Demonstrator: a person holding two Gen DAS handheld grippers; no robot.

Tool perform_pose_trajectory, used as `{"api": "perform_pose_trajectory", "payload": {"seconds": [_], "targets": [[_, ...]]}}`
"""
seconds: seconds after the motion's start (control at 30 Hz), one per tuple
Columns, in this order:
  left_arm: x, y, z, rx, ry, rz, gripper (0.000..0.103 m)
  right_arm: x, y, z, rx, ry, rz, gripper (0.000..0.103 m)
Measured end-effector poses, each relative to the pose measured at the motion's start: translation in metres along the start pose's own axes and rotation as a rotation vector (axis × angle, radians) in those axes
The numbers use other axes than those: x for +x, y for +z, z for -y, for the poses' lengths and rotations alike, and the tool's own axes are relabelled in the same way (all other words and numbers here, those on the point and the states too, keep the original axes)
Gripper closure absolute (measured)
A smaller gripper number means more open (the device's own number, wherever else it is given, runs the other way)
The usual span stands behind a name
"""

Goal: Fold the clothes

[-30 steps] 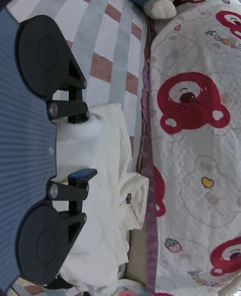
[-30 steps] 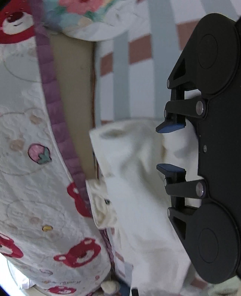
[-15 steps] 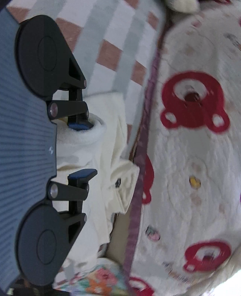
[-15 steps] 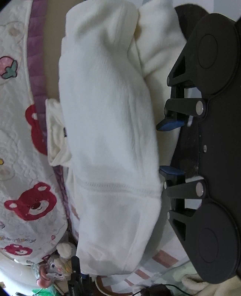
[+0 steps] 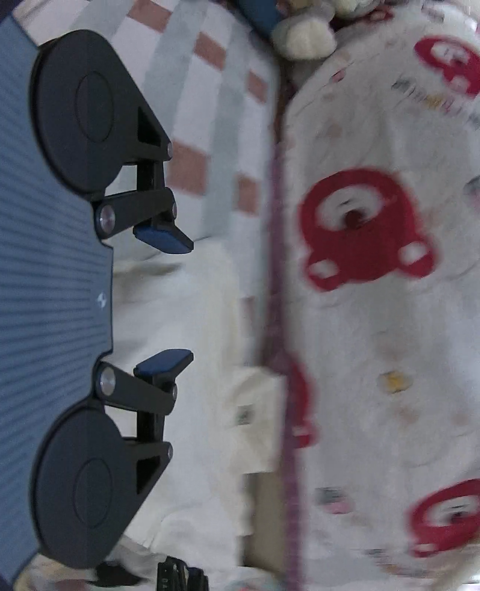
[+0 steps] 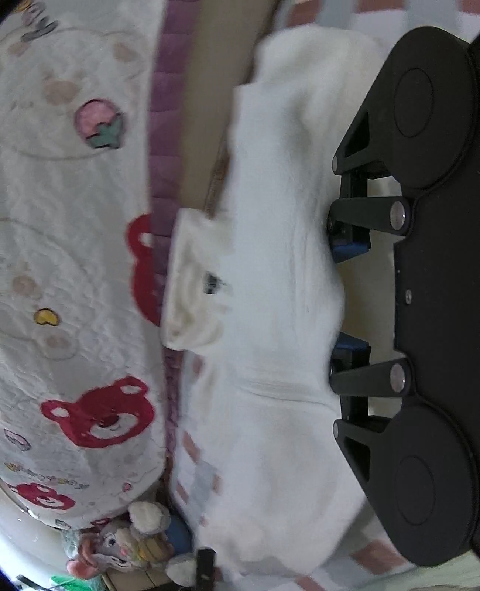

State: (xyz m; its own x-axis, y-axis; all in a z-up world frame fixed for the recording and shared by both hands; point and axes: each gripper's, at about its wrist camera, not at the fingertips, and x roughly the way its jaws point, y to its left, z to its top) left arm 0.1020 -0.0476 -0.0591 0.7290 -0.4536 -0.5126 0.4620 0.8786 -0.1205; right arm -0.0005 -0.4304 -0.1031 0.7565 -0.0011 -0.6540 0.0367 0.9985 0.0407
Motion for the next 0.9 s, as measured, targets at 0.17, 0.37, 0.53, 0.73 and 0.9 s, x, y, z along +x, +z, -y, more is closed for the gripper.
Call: {"api": "perform_pose_trajectory", "payload": {"seconds": [0.17, 0.37, 0.53, 0.73, 0.9], "targets": [[-0.013, 0.004, 0.009, 0.023, -0.083, 0.090, 0.039, 0.011, 0.089, 0.018, 0.010, -0.039, 0.035, 0.059], [0.015, -0.015, 0.058, 0.205, -0.185, -0.083, 0.035, -0.004, 0.111, 0.049, 0.036, -0.104, 0.066, 0.057], [0.035, -0.032, 0.079, 0.315, -0.075, -0.197, 0.034, -0.037, 0.052, 0.084, 0.107, -0.168, 0.055, 0.055], [0.050, -0.038, 0.062, 0.208, -0.004, -0.255, 0.033, -0.054, 0.002, 0.113, 0.180, -0.164, -0.001, 0.055], [0.062, -0.041, 0.048, 0.143, 0.044, -0.266, 0.033, -0.050, 0.011, 0.098, 0.103, -0.090, 0.001, 0.052]]}}
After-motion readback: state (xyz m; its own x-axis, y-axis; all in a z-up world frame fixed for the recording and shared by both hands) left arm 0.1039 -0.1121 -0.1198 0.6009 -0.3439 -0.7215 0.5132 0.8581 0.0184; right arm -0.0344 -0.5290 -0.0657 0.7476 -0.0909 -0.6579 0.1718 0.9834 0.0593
